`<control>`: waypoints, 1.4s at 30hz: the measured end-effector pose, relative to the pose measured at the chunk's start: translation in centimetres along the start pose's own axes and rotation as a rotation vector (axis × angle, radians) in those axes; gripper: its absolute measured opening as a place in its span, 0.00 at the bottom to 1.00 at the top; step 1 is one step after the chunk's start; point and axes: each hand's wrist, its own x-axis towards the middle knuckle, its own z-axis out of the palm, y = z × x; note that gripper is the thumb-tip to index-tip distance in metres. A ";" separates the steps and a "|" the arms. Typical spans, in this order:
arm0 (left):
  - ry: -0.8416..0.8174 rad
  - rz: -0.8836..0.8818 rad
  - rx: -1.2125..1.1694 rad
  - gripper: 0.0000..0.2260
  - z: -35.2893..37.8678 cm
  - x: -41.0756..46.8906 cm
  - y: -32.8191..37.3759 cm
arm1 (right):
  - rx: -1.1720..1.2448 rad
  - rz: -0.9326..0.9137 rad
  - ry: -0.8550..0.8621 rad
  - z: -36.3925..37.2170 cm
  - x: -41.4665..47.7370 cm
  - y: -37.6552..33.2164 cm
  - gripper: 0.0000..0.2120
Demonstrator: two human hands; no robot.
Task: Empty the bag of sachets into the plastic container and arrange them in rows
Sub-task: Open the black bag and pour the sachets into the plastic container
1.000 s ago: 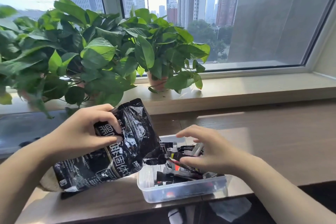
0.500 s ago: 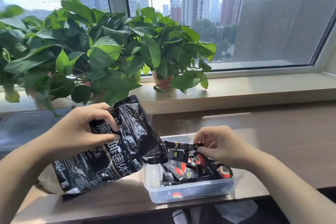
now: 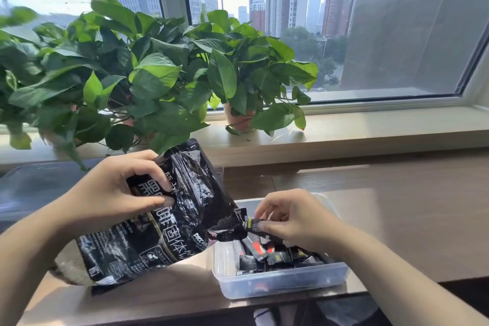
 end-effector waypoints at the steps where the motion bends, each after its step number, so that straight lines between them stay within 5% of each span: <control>1: 0.005 -0.006 0.007 0.12 -0.2 -0.1 -0.2 | 0.007 0.017 0.000 -0.6 -0.2 0.2 0.05; 8: 0.064 -0.043 0.021 0.18 -1.0 -0.9 -2.0 | -0.102 0.110 -0.091 -5.7 -2.1 1.5 0.05; 13: 0.069 -0.078 0.037 0.20 -0.2 -0.8 -1.4 | -0.066 -0.034 0.013 -1.7 -0.1 -0.3 0.12; 20: 0.060 -0.066 0.045 0.17 -0.2 -0.9 -0.9 | 0.030 -0.086 0.097 1.9 1.7 -1.0 0.03; 28: 0.055 -0.111 0.086 0.20 -2.0 -2.4 -3.1 | 0.030 0.058 0.066 -3.3 -0.7 0.2 0.06; 32: 0.051 -0.186 0.135 0.24 -2.2 -2.8 -3.3 | -0.182 0.139 0.086 -4.9 -2.0 2.1 0.06; 42: 0.144 -0.246 0.155 0.16 -2.6 -4.0 -4.3 | -0.123 0.084 0.210 -2.7 -2.6 2.9 0.09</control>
